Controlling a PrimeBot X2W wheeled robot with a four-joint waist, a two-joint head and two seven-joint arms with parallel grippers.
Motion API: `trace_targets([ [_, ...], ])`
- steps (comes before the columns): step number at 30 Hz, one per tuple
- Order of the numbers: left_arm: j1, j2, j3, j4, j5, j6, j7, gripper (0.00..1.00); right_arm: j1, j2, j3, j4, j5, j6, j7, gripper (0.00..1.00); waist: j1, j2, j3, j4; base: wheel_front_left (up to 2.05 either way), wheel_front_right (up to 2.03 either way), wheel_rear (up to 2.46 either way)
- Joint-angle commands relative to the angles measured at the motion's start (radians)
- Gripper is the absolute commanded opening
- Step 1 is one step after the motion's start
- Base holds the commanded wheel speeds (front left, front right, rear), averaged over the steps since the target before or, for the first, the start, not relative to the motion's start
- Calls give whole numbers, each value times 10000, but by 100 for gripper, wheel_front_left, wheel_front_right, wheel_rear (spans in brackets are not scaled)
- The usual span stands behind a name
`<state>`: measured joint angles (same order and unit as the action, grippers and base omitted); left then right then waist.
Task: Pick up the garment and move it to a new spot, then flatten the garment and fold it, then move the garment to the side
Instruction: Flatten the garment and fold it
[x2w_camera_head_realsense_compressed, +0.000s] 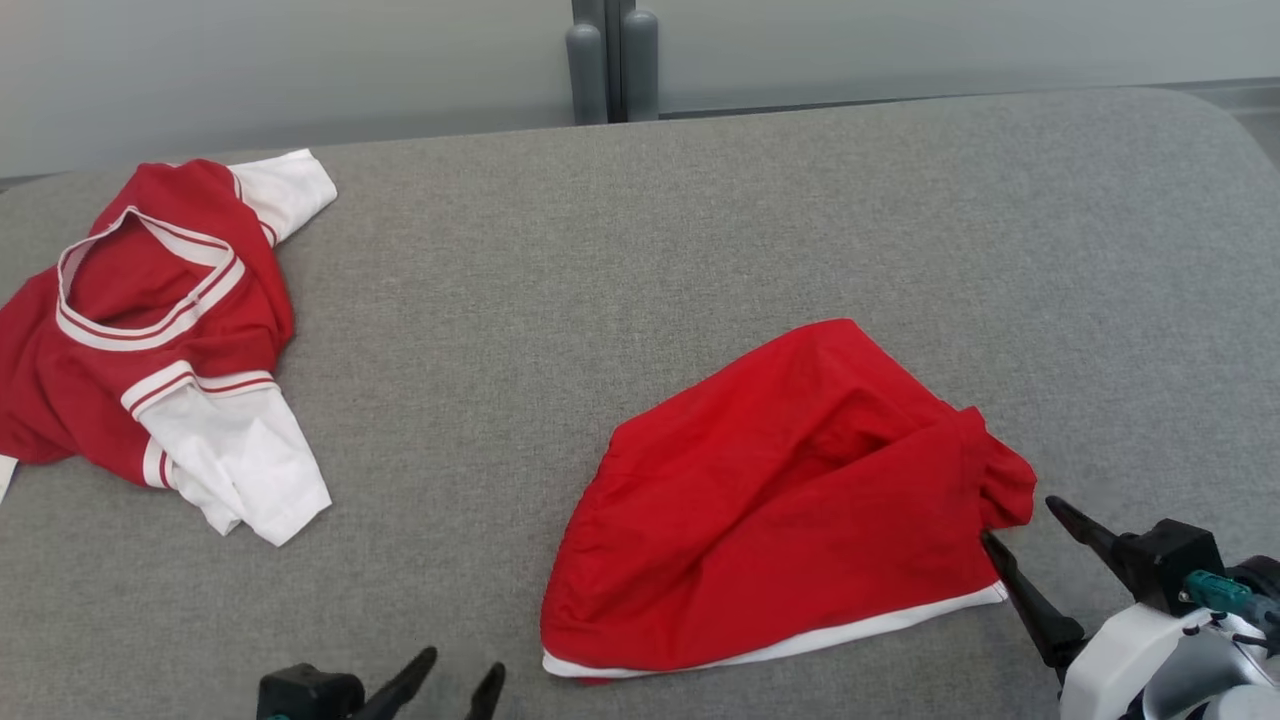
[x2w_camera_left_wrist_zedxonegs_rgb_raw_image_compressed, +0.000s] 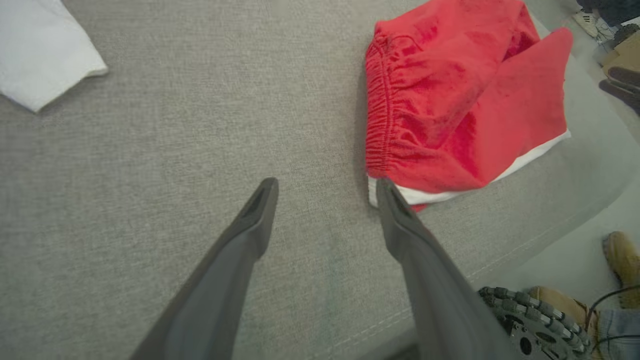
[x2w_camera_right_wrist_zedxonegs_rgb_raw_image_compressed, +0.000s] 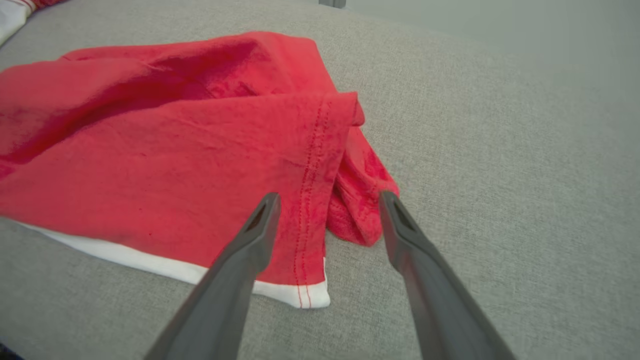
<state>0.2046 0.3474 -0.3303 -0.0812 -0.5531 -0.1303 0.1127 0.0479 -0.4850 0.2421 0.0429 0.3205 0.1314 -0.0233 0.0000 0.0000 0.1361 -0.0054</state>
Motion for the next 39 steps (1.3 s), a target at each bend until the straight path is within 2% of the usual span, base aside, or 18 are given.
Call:
trace_targets([
  [1, 28, 161, -254, -126, -260, -1, 331, 100, -162, -88, 187, 5, 244, -15, 257, 100, 0, 0, 324, -180, 0, 0, 0],
  [9, -263, 602, -768, -105, -813, -2, 985, 100, -142, -482, 542, -125, 748, -15, 1023, 100, 0, 0, 710, -295, 0, 0, 0],
  [26, -1306, 383, -1754, 924, -1174, -2, 802, 100, -615, -377, 1170, 740, 1090, -15, 1199, 100, 0, 0, 822, -395, 0, 0, 0],
  [34, -1058, 997, -1935, 143, -1617, -2, 1205, 100, -755, -343, 1336, 1124, 1195, -16, 1029, 100, 0, 0, 766, -384, 0, 0, 0],
  [39, -1232, 1026, -1976, -240, -1980, -1, 1269, 100, -906, -282, 1494, 1328, 1234, -16, 985, 100, 0, 0, 744, -386, 0, 0, 0],
])
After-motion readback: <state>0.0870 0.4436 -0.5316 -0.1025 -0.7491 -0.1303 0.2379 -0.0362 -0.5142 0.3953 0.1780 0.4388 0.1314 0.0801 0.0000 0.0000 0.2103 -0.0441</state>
